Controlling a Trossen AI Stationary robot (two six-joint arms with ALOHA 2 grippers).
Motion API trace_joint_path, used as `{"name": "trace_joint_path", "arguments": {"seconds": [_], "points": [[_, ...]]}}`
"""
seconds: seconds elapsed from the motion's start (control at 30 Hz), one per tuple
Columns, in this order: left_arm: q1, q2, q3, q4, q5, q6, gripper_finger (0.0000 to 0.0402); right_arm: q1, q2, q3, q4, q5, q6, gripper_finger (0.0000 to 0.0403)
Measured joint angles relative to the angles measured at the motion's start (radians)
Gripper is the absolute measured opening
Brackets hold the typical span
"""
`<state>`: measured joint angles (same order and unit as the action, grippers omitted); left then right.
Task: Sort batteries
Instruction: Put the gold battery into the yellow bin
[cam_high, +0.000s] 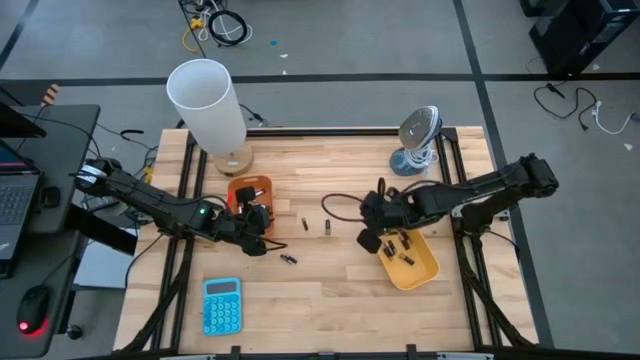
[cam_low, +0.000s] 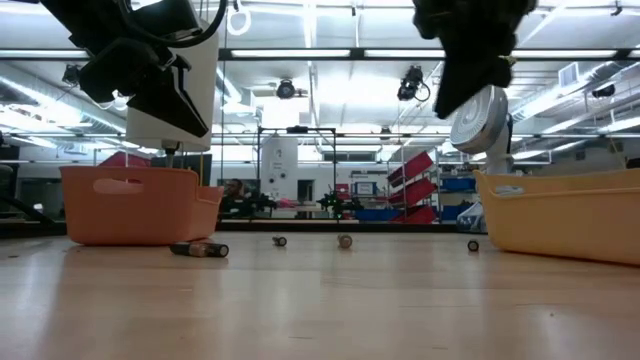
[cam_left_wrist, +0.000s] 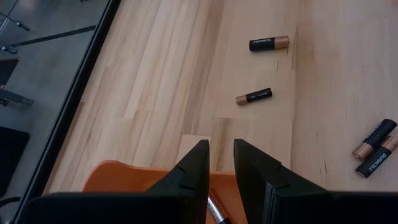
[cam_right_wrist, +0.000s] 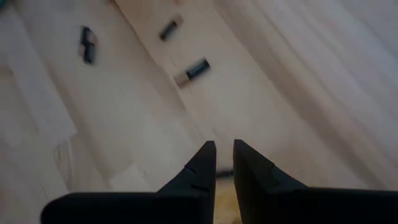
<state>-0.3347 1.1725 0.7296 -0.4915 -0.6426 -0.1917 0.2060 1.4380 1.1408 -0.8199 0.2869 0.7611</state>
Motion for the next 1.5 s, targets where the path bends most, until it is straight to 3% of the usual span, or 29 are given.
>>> {"name": "trace_joint_path", "arguments": {"seconds": [0.3, 0.67, 1.33, 1.5], "points": [[0.0, 0.0, 0.0, 0.001, 0.0, 0.0, 0.0076, -0.081, 0.057, 0.0, 0.174, -0.074, -0.201, 0.002], [0.0, 0.0, 0.0, 0.0, 0.0, -0.004, 0.0076, -0.116, 0.222, 0.0, 0.18, -0.187, -0.252, 0.0001], [0.0, 0.0, 0.0, 0.0, 0.0, -0.023, 0.0076, -0.086, 0.272, 0.002, -0.156, -0.167, -0.136, 0.0], [0.0, 0.0, 0.0, 0.0, 0.0, -0.023, 0.0076, -0.084, 0.271, 0.002, -0.144, -0.168, -0.197, 0.0]]}}
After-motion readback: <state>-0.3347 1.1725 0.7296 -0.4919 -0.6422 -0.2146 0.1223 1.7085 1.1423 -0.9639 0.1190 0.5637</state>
